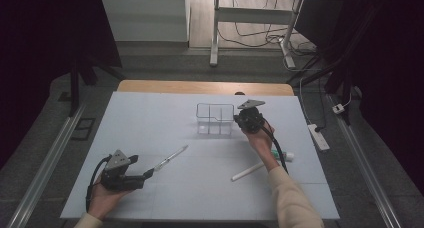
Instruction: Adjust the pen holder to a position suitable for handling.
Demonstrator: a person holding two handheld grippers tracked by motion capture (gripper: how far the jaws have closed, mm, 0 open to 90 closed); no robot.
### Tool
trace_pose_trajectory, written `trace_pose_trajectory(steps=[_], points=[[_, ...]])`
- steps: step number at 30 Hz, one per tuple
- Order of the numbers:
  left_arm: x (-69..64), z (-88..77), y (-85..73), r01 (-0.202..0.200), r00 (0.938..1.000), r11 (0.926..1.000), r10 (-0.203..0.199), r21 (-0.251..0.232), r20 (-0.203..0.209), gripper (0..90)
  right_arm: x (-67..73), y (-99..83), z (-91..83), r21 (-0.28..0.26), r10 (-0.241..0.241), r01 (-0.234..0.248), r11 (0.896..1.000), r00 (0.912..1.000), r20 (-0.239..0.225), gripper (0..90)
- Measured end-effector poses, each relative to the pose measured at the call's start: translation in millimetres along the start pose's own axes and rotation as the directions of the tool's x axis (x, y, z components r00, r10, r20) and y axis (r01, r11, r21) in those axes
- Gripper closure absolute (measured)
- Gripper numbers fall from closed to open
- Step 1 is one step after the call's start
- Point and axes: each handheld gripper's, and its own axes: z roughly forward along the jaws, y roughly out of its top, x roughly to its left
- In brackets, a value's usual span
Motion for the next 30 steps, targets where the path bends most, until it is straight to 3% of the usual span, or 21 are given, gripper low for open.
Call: trace_pose_trajectory(steps=[30], points=[[2.2,-0.2,-0.1,0.001,1.0000,1.0000,-0.001,0.000,-0.008,21.7,9.0,3.9,3.7,-0.001,-0.004,0.004,1.000,0.9992,-0.040,89.1]])
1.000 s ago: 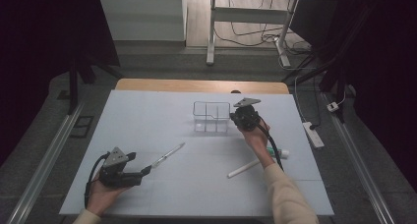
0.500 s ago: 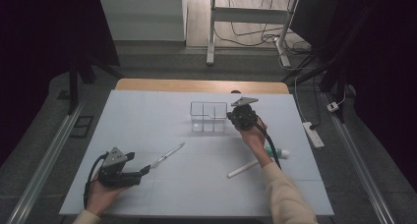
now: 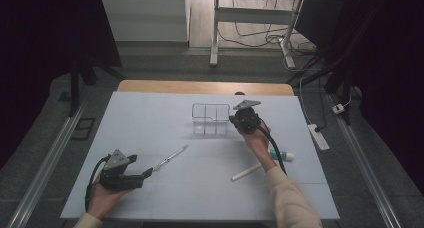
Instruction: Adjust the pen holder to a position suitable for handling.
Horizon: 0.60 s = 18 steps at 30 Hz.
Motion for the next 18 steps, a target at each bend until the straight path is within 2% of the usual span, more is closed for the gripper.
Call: trace_pose_trajectory(steps=[2,9,13,18], points=[[0.2,0.0,0.0,0.000,1.0000,1.0000,0.000,0.000,0.000,21.7,-0.5,0.0,-0.7,0.001,0.003,-0.003,1.000,1.0000,-0.005,89.1],[1.5,-0.9,-0.2,-0.002,1.0000,1.0000,0.002,-0.004,0.001,21.7,-0.9,-2.1,-13.7,-0.041,0.011,-0.010,0.999,0.9997,0.022,89.2],[2.5,-1.7,-0.5,-0.001,1.0000,1.0000,0.001,-0.008,0.004,21.7,-0.4,-10.2,-30.4,-0.058,0.015,-0.013,0.998,0.9995,0.028,89.2],[3.8,-1.3,0.1,0.001,1.0000,0.9999,-0.001,-0.011,0.006,21.7,-0.2,-20.8,-41.3,-0.064,0.007,-0.005,0.998,0.9995,0.030,89.2]])
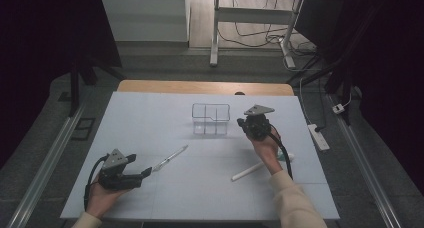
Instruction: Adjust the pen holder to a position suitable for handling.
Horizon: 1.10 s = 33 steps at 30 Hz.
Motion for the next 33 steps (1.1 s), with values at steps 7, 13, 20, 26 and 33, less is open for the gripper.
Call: trace_pose_trajectory(steps=[7,13,20,26,33], points=[[0.4,1.4,-0.1,-0.003,1.0000,1.0000,0.003,0.003,0.005,21.8,5.6,-18.7,-19.4,-0.022,-0.008,0.007,1.000,0.9983,-0.058,76.7],[0.4,0.5,-0.7,-0.006,1.0000,1.0000,0.006,0.003,0.006,21.8,9.6,-34.8,-38.3,-0.036,-0.030,0.027,0.999,0.9978,-0.059,56.6],[0.5,0.0,-1.0,-0.007,0.9999,1.0000,0.007,0.002,0.009,22.0,7.5,-52.3,-59.9,-0.057,-0.007,0.003,0.998,0.9968,-0.079,49.1],[-0.5,0.2,-1.7,-0.017,0.9998,0.9998,0.017,0.005,0.013,22.4,4.7,-65.5,-72.5,-0.046,0.005,-0.008,0.999,0.9977,-0.067,46.4],[-0.1,-1.7,-1.7,-0.014,0.9999,0.9999,0.014,-0.001,0.008,22.5,4.4,-84.1,-86.3,-0.051,-0.019,0.016,0.999,0.9976,-0.066,43.6]])
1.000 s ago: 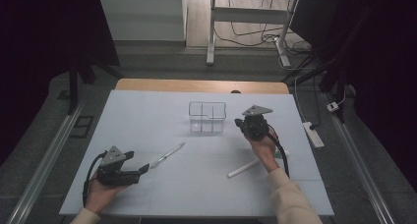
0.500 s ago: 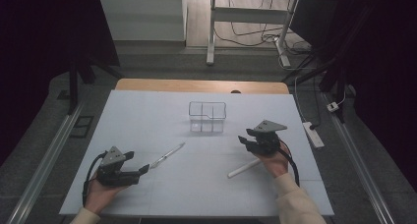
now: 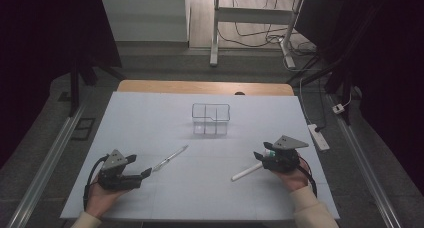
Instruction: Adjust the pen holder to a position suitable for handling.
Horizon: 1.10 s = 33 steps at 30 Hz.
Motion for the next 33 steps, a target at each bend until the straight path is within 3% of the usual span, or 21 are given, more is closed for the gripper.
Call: trace_pose_trajectory(steps=[16,33], points=[[1.6,-1.0,2.7,-0.001,1.0000,1.0000,0.001,-0.007,-0.007,23.1,3.9,-23.2,-19.9,-0.020,-0.012,0.012,1.000,0.9998,-0.013,43.5],[2.6,-1.9,3.9,-0.010,0.9999,0.9999,0.010,-0.005,-0.011,23.2,1.0,-25.7,-19.2,-0.015,-0.019,0.018,1.000,0.9996,-0.023,43.5]])
